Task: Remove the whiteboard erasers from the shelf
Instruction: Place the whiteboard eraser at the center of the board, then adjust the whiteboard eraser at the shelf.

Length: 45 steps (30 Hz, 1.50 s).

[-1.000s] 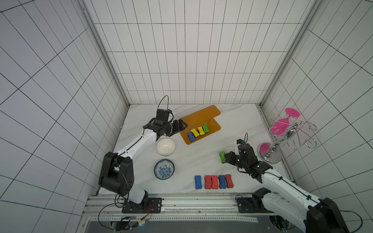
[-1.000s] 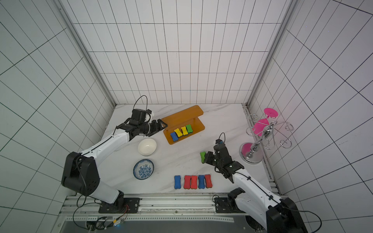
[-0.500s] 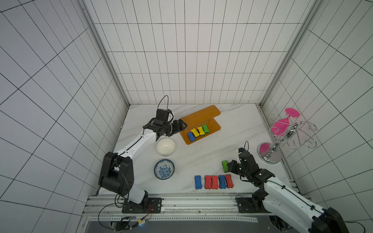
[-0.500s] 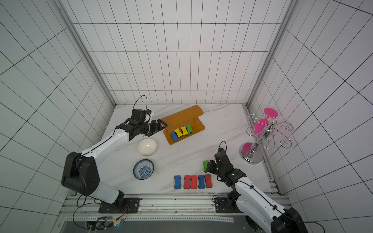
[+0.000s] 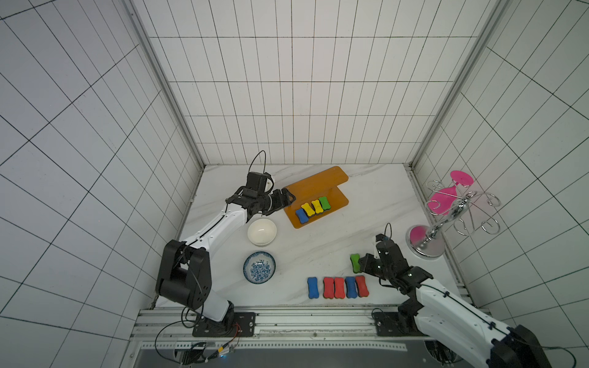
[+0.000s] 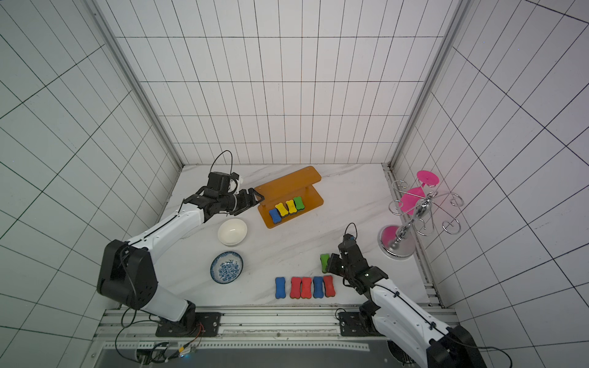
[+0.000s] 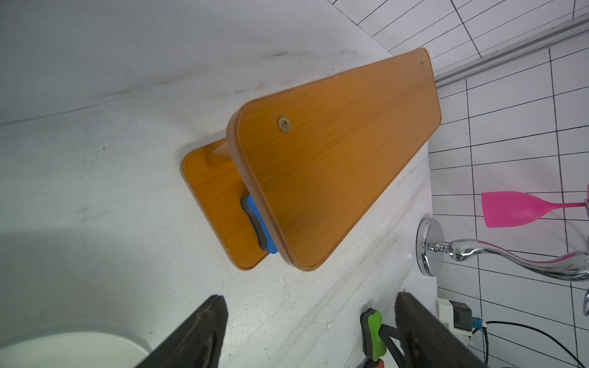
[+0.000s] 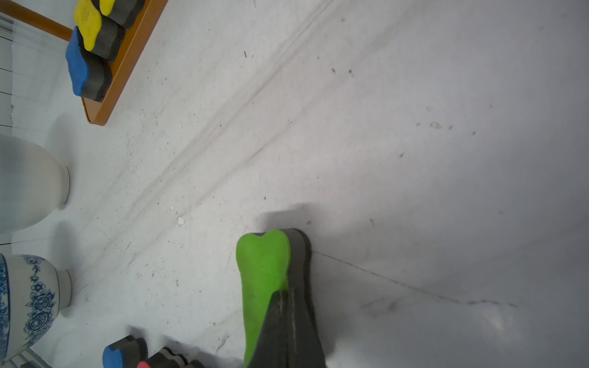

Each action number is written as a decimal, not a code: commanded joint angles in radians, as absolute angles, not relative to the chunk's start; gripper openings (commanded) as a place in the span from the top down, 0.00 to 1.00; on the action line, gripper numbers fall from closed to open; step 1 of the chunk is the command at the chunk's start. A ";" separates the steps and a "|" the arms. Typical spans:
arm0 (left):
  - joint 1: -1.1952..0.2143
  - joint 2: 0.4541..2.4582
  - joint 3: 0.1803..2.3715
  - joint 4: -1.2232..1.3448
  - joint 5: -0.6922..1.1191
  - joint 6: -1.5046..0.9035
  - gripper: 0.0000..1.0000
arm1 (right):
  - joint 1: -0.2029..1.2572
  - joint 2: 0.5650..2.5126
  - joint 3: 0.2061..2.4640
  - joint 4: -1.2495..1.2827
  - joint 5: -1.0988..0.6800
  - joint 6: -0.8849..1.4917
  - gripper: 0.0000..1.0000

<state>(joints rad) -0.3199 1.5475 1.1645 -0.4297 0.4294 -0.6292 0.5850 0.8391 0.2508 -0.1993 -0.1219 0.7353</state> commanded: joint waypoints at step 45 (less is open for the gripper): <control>-0.334 1.592 1.176 -0.419 0.411 -0.601 0.18 | 0.374 1.953 0.929 0.681 -0.486 0.723 0.72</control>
